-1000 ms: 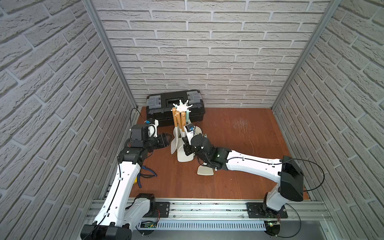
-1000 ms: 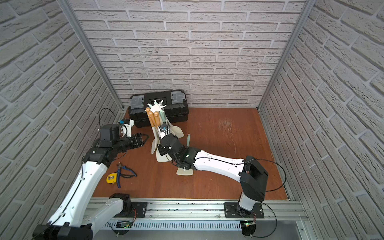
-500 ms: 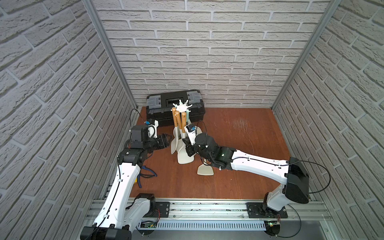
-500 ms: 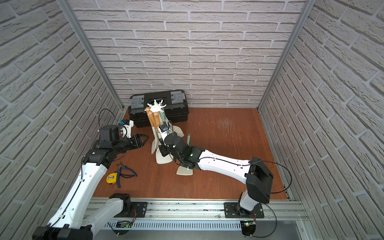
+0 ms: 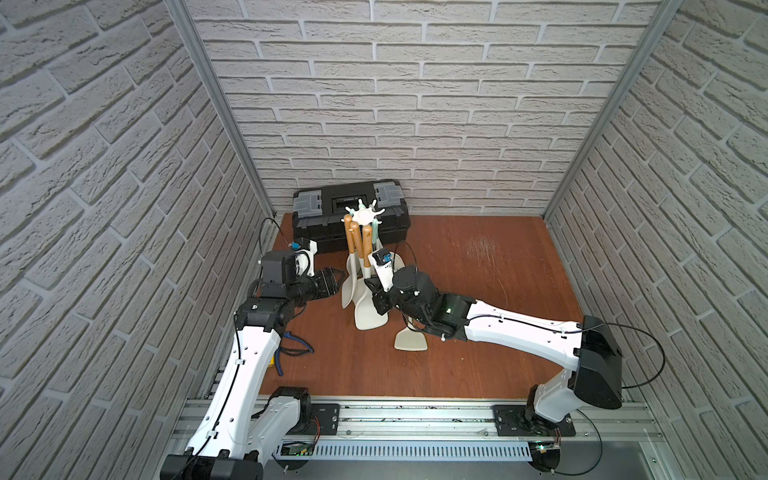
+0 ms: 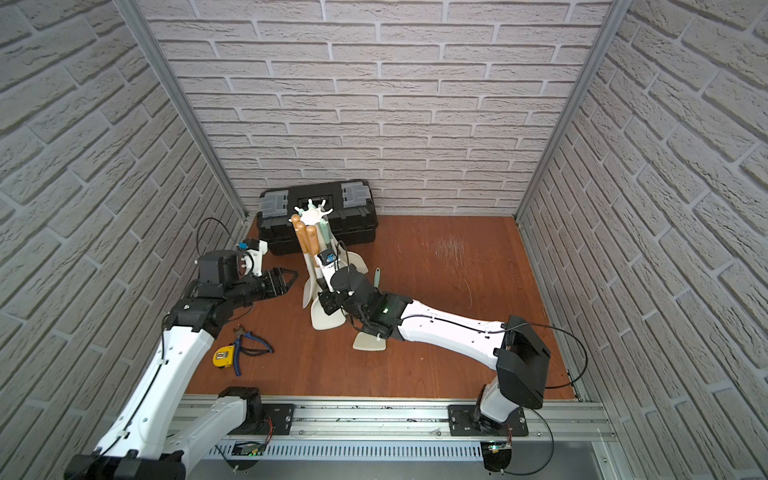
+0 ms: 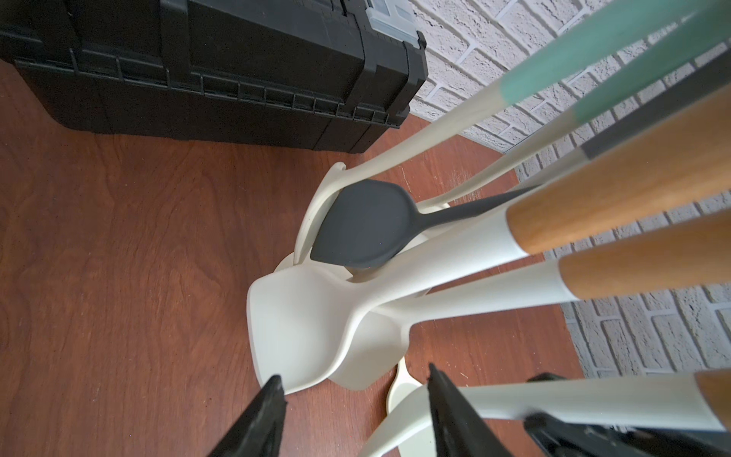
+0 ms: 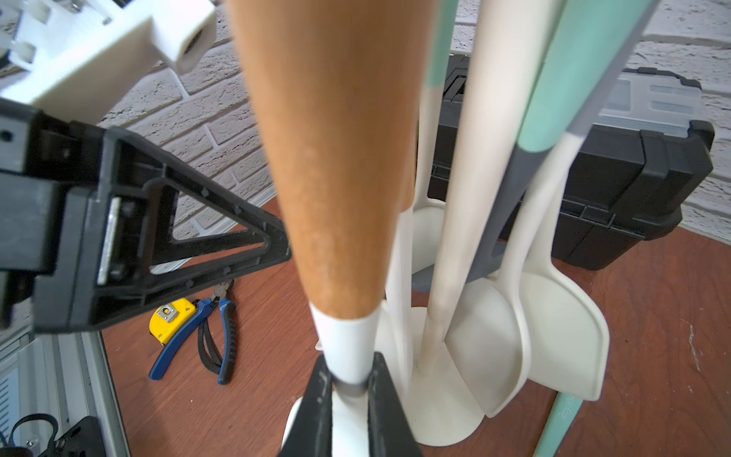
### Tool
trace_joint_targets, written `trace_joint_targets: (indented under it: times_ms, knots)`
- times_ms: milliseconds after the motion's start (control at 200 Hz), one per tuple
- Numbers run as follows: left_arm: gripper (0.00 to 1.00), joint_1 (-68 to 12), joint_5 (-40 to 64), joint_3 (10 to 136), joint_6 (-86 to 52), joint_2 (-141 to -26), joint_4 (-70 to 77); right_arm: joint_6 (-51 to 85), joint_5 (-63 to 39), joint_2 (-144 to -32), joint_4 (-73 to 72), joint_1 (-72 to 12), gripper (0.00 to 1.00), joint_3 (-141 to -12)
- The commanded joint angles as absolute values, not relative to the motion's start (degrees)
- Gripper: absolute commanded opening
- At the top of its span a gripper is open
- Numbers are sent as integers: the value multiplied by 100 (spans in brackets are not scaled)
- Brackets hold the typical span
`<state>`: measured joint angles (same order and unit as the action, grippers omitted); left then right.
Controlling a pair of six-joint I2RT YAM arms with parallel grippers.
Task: Take the spatula off the kitchen utensil rack
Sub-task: Take off the spatula from the rack.
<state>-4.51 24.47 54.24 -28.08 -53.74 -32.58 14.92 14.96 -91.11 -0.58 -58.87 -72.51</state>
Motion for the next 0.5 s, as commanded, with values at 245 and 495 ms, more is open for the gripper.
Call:
trace_joint_targets:
  times_ms: [245,495]
  knots:
    - [60,-413,2763,5618,-2344,-5008,-3176,1316,1310,-8341,201,-5872,3,-7160]
    - [61,-472,3618,5543,-2345,-4394,-2660,1617,1223,-7593,709,-5742,3,-6544]
